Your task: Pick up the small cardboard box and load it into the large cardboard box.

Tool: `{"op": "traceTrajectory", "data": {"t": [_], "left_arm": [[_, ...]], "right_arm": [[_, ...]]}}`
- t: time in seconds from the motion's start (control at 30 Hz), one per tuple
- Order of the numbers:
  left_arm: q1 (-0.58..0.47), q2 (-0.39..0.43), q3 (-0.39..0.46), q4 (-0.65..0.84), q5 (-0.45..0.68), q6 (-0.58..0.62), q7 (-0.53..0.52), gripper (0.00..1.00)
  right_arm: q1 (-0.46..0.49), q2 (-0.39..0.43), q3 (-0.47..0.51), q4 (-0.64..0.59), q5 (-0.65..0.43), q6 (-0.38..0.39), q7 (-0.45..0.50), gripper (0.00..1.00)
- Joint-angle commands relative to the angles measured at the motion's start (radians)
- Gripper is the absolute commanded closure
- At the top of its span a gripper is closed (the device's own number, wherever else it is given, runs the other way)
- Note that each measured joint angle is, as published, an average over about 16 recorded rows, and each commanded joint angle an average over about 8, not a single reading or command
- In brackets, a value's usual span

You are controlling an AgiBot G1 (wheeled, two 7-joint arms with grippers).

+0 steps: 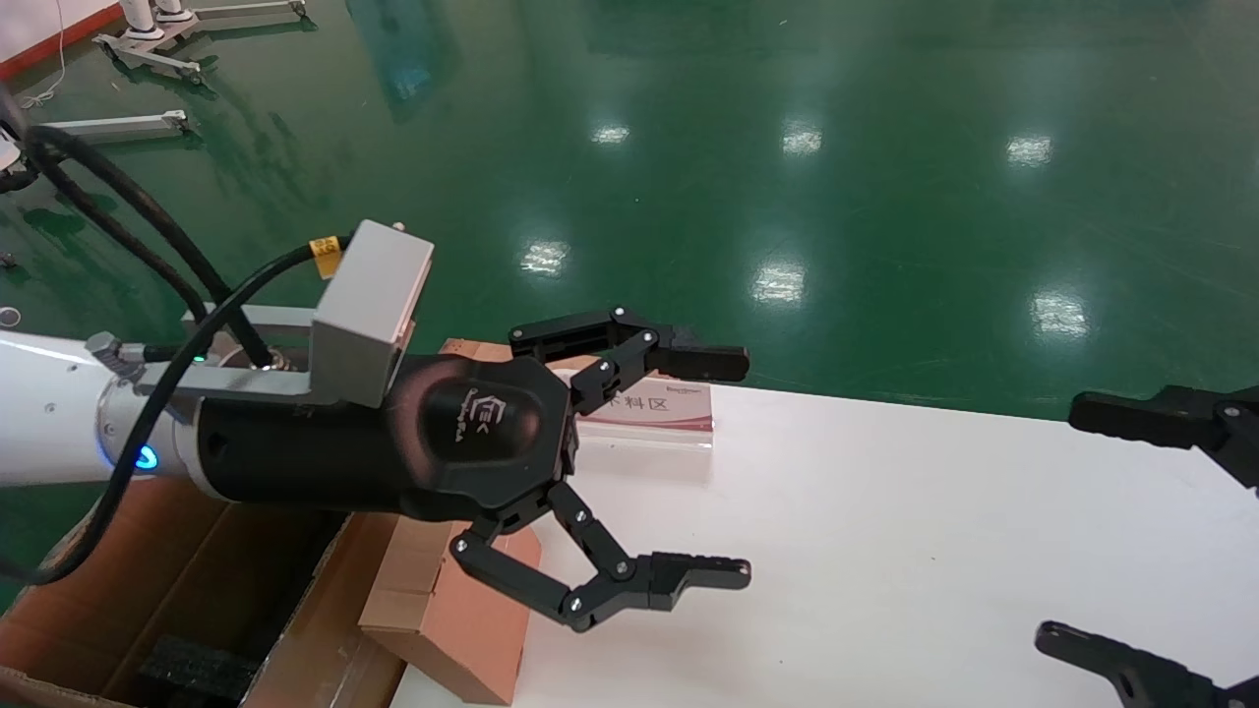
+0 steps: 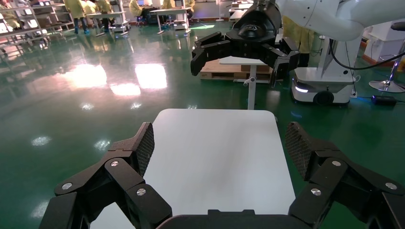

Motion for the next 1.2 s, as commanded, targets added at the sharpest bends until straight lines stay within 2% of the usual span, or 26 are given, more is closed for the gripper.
{"op": "traceTrajectory", "data": {"t": [0.03, 0.57, 0.7, 1.0, 1.2], "left_arm": [[0.000, 0.000, 0.000, 0.000, 0.000, 0.000, 0.000, 0.00], [0.001, -0.001, 0.002, 0.001, 0.002, 0.000, -0.002, 0.00], [-0.007, -0.012, 0.015, -0.003, 0.033, -0.004, -0.020, 0.00], [-0.080, -0.048, 0.082, -0.036, 0.184, -0.027, -0.147, 0.00], [-0.209, -0.052, 0.167, -0.055, 0.370, 0.011, -0.274, 0.00]], "right_arm": [[0.000, 0.000, 0.000, 0.000, 0.000, 0.000, 0.000, 0.00], [0.000, 0.000, 0.000, 0.000, 0.000, 0.000, 0.000, 0.00], [0.000, 0.000, 0.000, 0.000, 0.000, 0.000, 0.000, 0.00], [0.001, 0.000, -0.001, -0.001, 0.000, 0.000, -0.001, 0.00], [0.001, 0.000, -0.001, -0.001, 0.001, 0.000, -0.001, 0.00]]}}
